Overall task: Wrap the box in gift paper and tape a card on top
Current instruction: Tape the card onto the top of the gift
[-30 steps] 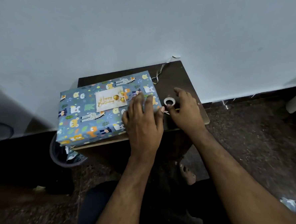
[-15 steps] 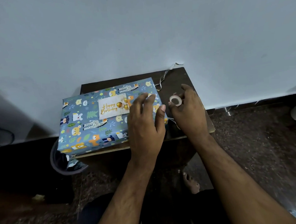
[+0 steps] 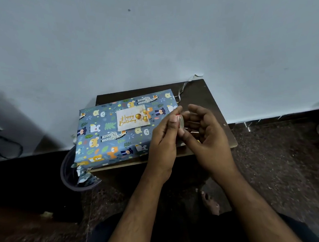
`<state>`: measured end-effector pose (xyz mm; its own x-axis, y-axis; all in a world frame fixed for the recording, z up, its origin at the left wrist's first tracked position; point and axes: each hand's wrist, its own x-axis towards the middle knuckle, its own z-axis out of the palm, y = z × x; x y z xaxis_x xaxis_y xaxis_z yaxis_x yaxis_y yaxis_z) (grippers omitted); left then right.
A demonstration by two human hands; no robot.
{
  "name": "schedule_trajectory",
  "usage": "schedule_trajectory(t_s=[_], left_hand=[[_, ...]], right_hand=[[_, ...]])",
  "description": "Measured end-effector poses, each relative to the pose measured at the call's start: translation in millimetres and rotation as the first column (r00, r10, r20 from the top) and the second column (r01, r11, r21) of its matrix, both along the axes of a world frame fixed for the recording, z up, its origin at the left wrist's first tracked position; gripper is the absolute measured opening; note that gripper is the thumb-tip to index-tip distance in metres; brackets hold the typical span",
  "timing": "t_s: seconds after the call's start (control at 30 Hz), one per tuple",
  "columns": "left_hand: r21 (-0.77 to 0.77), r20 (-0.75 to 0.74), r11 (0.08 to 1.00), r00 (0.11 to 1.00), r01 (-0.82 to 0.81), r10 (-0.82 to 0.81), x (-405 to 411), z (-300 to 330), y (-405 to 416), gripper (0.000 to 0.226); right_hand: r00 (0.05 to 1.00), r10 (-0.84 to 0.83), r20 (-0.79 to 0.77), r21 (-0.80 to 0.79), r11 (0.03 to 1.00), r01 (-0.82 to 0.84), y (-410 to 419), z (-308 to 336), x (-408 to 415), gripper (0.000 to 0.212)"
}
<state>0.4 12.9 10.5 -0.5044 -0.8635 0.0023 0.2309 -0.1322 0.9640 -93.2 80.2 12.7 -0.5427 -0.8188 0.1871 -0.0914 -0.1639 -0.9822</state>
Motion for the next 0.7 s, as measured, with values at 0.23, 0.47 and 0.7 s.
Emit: schedule_trajectory(t_s=[0.23, 0.47, 0.7], left_hand=[[-0.054, -0.001, 0.998, 0.999, 0.042, -0.042, 10, -1, -19, 0.049], [-0.18, 0.057, 0.977, 0.993, 0.111, -0.102, 8, -4, -20, 0.031], [-0.244, 0.145, 0.96, 0.984, 0.135, -0.102, 7, -6, -18, 0.026]], right_hand=[[0.995, 0.064, 0.081, -0.04, 0.997, -0.061, -14, 9, -19, 0.033], [0.978, 0.073, -0.194, 0.025, 0.997, -0.069, -17, 1, -37, 0.012], [0.931, 0.044, -0.363, 0.082, 0.996, -0.015, -13, 0, -47, 0.006]])
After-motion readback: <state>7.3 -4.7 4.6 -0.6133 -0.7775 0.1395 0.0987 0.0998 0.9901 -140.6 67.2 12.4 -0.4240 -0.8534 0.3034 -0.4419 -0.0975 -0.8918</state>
